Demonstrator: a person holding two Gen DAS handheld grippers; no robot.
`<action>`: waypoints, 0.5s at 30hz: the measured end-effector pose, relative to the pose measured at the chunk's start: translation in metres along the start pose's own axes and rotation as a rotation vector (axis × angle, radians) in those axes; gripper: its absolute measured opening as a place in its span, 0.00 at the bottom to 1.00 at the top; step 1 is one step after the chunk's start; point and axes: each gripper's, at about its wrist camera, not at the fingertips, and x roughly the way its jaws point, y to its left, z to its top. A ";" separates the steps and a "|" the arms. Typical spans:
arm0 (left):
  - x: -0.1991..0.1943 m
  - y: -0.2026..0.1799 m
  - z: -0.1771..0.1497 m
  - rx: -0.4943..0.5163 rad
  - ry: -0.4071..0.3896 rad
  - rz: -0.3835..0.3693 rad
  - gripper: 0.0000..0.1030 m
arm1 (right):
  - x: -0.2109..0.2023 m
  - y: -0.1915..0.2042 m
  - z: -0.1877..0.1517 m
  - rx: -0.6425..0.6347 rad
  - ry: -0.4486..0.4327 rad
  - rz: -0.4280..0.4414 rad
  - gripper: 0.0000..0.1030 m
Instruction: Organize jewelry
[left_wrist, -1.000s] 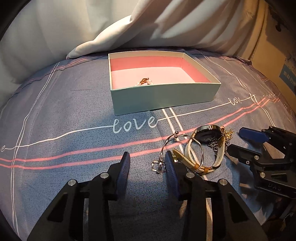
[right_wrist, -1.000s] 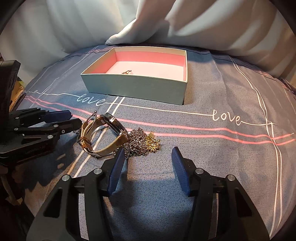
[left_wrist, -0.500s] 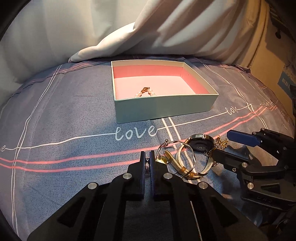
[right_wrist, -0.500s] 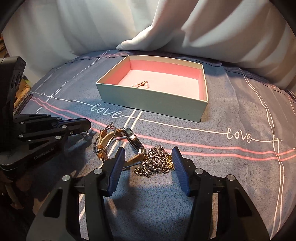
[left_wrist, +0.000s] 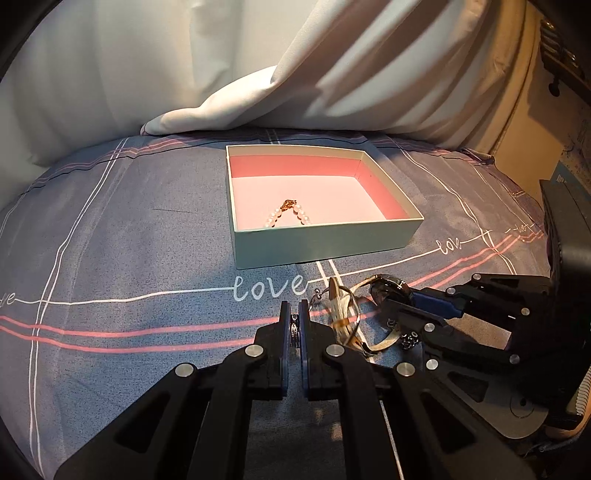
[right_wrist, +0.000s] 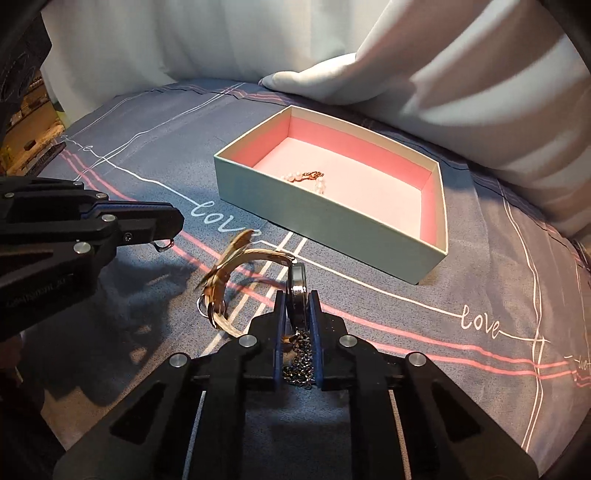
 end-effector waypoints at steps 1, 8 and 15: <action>-0.001 0.000 0.001 -0.003 -0.003 -0.004 0.04 | -0.004 -0.002 0.002 0.003 -0.010 -0.006 0.11; -0.003 -0.003 0.003 -0.007 -0.009 -0.018 0.04 | -0.018 -0.013 0.009 0.016 -0.046 -0.024 0.04; -0.005 -0.005 0.012 -0.007 -0.021 -0.025 0.04 | -0.019 -0.020 0.014 0.038 -0.058 -0.016 0.04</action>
